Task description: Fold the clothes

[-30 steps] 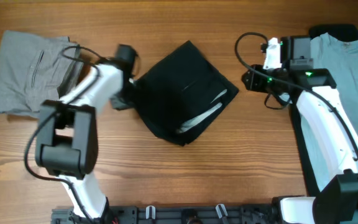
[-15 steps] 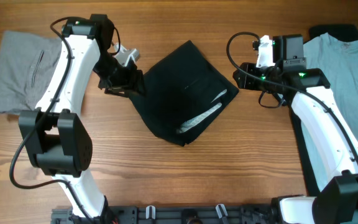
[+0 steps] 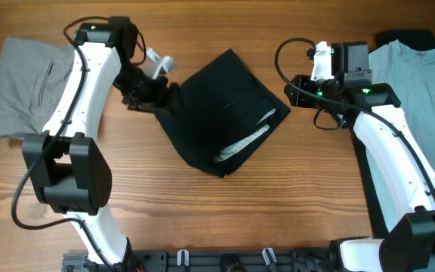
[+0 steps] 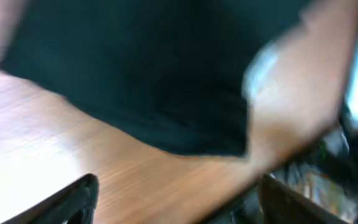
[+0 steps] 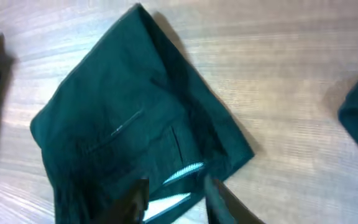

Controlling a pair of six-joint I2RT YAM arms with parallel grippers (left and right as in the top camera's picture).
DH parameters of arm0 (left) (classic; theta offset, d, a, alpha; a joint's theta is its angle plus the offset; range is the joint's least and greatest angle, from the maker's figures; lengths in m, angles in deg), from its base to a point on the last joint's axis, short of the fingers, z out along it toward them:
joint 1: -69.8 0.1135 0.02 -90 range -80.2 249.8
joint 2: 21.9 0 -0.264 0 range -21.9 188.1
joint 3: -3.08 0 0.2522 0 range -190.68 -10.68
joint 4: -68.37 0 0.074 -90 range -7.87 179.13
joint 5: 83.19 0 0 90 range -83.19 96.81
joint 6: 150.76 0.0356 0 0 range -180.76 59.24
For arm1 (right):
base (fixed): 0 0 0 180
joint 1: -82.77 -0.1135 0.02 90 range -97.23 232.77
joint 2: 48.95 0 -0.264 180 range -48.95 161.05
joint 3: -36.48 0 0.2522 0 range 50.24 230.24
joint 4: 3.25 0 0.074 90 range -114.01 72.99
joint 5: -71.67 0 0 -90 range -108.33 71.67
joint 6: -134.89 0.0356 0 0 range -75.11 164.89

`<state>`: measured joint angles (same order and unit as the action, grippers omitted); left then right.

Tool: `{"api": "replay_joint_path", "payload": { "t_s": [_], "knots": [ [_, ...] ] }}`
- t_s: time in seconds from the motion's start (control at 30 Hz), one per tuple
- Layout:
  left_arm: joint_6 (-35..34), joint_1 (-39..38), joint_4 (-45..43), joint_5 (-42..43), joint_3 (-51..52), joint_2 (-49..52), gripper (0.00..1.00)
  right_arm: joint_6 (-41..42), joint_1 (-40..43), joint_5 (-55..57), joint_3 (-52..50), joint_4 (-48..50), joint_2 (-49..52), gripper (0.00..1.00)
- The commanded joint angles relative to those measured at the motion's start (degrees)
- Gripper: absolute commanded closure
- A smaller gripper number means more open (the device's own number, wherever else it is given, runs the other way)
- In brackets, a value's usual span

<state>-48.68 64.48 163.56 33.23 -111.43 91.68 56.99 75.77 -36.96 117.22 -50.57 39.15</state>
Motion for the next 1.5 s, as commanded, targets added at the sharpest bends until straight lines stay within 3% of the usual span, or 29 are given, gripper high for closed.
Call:
{"api": "replay_joint_path", "payload": {
  "t_s": [0.0, 0.07, 0.27, 0.47, 0.53, 0.57, 0.63, 0.73, 0.83, 0.9, 1.0, 1.03, 1.07, 1.1, 1.2, 1.33, 1.4, 1.47],
  "knots": [
    [-20.4, 2.8, -4.3, -10.9, -0.7, -0.1, 0.13, -4.0, -2.7, -5.7, -3.2, 3.8, 6.1, 0.75],
    [-25.2, 4.0, -5.8, -11.8, -0.4, -0.1, 0.15, -4.6, -4.5, -9.7, -3.4, 6.8, 11.7, 0.77],
    [-31.1, 4.4, -10.6, -11.1, 7.0, -0.1, 0.12, 0.3, -4.7, -5.5, -3.4, 7.3, 23.2, 0.87],
    [-32.3, 3.3, -21.7, 1.8, 23.5, -0.1, 0.11, 0.3, -4.7, -4.6, -3.5, 5.6, 24.7, 0.86],
    [-32.4, 1.4, -25.4, 4.3, 29.5, -0.1, 0.05, 0.3, -4.7, -4.4, -3.5, 5.4, 24.7, 0.85],
    [-34.7, -0.1, -29.1, 7.3, 32.8, -0.1, 0.0, 0.3, -4.7, -4.4, -3.5, 5.4, 24.7, 0.85],
    [-42.2, -2.2, -36.1, 10.3, 37.4, -0.1, 0.0, 0.3, -4.7, -4.4, -3.5, 5.3, 24.7, 0.85],
    [-55.6, -6.1, -51.4, 10.6, 45.2, -0.1, 0.0, 0.0, -4.7, -4.4, -3.5, 5.2, 24.7, 0.85],
    [-64.8, -8.8, -65.6, 7.3, 49.6, -0.1, 0.0, 0.0, -4.7, -4.5, -3.5, 5.2, 24.7, 0.85],
    [-65.7, -10.5, -72.2, -0.5, 50.0, -0.1, 0.08, 0.0, -4.7, -4.5, -3.5, 5.2, 24.7, 0.85],
    [-65.6, -11.6, -76.8, -3.2, 50.0, -0.1, 0.38, 0.0, -4.7, -4.5, -3.5, 5.0, 24.7, 0.86],
    [-64.8, -11.7, -77.4, -3.3, 50.0, -0.1, 0.6, 0.1, -4.7, -4.5, -3.5, 4.5, 24.7, 0.86],
    [-64.8, -11.7, -76.9, -3.3, 50.0, -0.1, 0.93, 0.1, -4.7, -4.8, -3.5, 3.8, 24.6, 0.89],
    [-64.7, -11.6, -75.8, -2.8, 50.0, -0.1, 0.96, 0.0, -4.7, -5.6, -3.5, 2.7, 24.4, 0.9],
    [-56.1, -9.9, -72.0, 3.0, 49.8, -0.4, 0.96, -0.2, -4.7, -5.8, -3.5, -1.4, 20.9, 0.94],
    [-46.0, -5.9, -60.6, 5.5, 46.7, -6.2, 0.96, -0.2, -4.7, -5.3, -3.5, -7.1, 6.2, 0.94],
    [-39.9, -2.8, -49.5, 6.1, 40.4, -12.3, 0.96, 0.2, -4.7, -4.0, -3.5, -8.5, -3.0, 0.93],
    [-36.3, 2.2, -42.3, 12.4, 30.4, -17.9, 0.96, 3.6, -4.7, 0.2, -3.5, -9.0, -9.2, 0.9]
  ]
}}
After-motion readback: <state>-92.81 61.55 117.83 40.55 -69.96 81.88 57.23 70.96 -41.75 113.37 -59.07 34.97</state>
